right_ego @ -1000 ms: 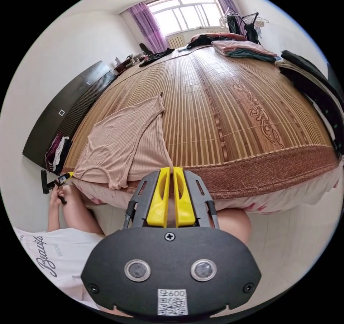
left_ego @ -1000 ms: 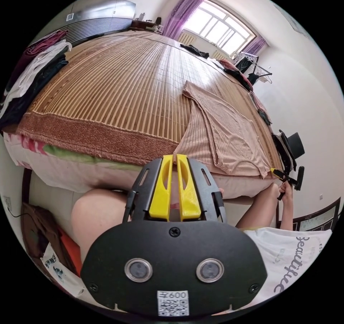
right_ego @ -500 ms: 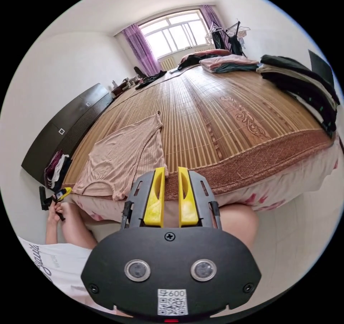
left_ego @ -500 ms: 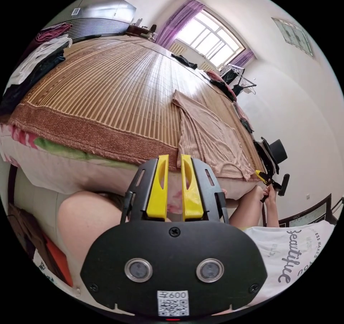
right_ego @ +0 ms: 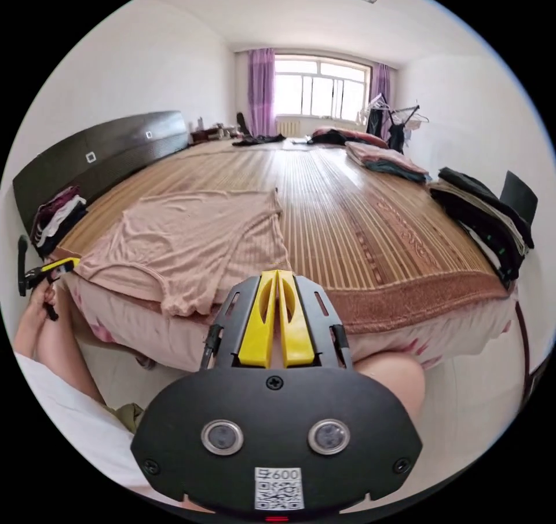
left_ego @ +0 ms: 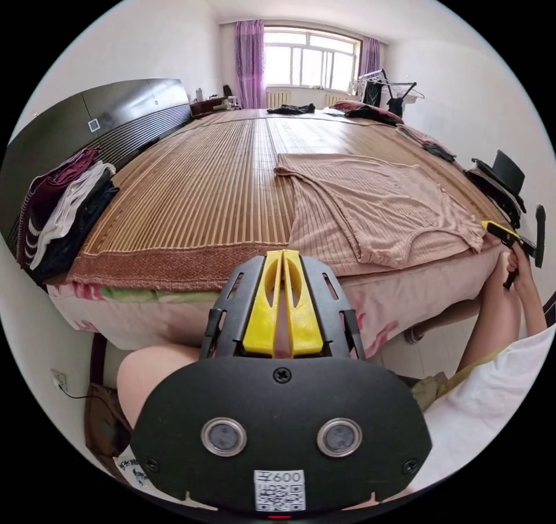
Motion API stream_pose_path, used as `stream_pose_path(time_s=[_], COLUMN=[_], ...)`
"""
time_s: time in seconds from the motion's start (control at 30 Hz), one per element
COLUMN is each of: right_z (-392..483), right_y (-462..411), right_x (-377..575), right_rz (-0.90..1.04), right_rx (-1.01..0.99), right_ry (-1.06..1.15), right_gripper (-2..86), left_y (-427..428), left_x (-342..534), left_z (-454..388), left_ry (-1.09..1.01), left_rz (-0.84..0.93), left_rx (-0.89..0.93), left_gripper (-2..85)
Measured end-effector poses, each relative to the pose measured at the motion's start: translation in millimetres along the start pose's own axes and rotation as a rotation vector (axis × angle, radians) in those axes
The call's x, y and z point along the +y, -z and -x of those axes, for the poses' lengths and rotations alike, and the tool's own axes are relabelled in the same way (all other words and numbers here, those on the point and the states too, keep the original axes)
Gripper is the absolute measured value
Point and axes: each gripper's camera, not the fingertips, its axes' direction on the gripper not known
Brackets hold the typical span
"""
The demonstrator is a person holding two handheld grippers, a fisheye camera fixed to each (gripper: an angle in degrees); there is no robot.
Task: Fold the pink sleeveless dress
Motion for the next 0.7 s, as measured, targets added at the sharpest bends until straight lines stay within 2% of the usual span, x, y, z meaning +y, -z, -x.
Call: stream_pose_path(time_s=[0.27,0.37,0.43,0.5,0.57,0.63,0.7], right_z=[-13,-4,12,30,54,96,134], right_y=[14,38,50,50,41,13,-14], right_x=[5,16,14,-1,-29,-78,-116], right_rz=[-0.069,-0.179,-0.255,-0.277,-0.253,-0.134,-0.013], right_rx=[-0.002,0.035,0.012,-0.067,-0.216,-0.457,-0.561], right_ry=[-0.113,-0.114,-0.064,-0.005,0.069,0.174,0.258], right_gripper=[-0.8,-0.8,-0.8,-0.8,-0.8,-0.8,-0.8], left_y=[10,51,83,93,88,66,47], left_x=[20,49,70,74,62,39,28], left_z=[-13,-16,-38,-67,-106,-158,-182], left_ry=[0.077,0.223,0.195,0.109,-0.057,-0.234,-0.239], left_rz=[-0.040,-0.269,-0.475,-0.564,-0.536,-0.398,-0.323], left_rx=[0.044,-0.079,-0.098,-0.079,-0.045,0.016,0.066], left_gripper=[0.2,0.2,0.2,0.2,0.2,0.3,0.3])
